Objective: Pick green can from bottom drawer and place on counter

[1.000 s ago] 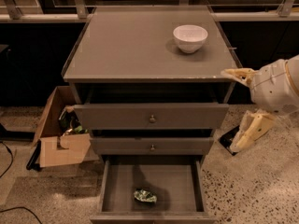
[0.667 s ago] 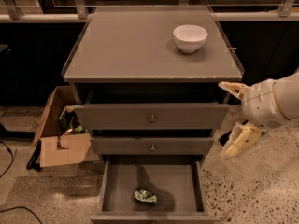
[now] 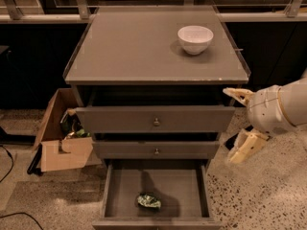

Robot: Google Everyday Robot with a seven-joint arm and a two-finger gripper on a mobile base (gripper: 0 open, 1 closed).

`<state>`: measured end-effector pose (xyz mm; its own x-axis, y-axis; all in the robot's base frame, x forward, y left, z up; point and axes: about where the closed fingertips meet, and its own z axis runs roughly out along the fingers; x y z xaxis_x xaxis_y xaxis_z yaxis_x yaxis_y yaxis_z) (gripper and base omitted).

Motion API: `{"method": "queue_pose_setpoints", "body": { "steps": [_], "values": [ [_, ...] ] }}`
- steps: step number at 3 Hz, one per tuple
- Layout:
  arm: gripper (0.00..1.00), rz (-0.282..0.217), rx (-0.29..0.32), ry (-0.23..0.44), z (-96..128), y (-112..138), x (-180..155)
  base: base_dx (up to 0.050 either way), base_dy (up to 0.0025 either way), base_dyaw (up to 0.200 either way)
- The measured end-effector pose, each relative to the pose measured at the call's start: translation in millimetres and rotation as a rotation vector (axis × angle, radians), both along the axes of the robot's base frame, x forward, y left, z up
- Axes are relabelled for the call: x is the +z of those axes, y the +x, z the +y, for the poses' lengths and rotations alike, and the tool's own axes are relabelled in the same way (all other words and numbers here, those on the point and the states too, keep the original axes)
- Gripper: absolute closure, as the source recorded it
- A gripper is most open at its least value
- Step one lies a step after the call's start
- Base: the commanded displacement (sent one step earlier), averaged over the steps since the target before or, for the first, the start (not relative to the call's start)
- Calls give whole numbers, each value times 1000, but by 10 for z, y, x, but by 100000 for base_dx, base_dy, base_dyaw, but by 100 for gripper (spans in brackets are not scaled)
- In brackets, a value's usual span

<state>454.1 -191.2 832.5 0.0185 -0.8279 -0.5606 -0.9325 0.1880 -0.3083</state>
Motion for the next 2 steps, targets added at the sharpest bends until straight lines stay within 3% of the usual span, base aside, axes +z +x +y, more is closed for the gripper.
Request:
{"method": "queue_pose_setpoints", "body": {
  "steps": [2],
  "values": [
    [0,56,24,70,105,-85,-602,0,0,0]
  ]
}}
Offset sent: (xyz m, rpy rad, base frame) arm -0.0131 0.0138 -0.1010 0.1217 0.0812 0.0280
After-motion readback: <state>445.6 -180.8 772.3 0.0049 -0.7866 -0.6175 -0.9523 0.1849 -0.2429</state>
